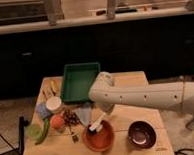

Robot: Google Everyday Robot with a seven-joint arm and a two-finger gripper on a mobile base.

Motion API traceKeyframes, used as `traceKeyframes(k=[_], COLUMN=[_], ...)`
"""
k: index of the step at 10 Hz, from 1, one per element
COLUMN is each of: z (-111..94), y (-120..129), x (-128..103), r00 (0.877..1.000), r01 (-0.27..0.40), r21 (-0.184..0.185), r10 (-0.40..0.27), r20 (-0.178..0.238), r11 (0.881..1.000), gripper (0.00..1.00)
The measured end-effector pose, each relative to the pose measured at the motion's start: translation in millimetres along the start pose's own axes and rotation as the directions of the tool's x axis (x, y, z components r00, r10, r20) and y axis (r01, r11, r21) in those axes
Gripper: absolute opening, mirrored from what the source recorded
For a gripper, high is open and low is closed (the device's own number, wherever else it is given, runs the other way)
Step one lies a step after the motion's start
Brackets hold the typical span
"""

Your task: Wipe red bowl with brush

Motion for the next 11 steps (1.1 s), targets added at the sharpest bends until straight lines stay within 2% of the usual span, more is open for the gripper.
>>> traceKeyframes(k=[2, 4, 6, 8, 11], z=[-2, 0, 4, 9, 10], y=[5, 27, 53, 80, 76], x=[-23, -33, -18, 15, 45], r00=[0.998, 0.998, 0.998, 1.0, 0.999], r01=[0.052, 0.064, 0.048, -0.001, -0.037], r21=[0.013, 0.005, -0.008, -0.031, -0.03], r10=[-0.053, -0.064, -0.048, 0.002, 0.037], r20=[0.016, 0.029, 0.032, 0.016, -0.005], r11=[0.999, 0.998, 0.999, 1.0, 0.999], gripper=[0.0, 0.0, 0.0, 0.0, 0.0])
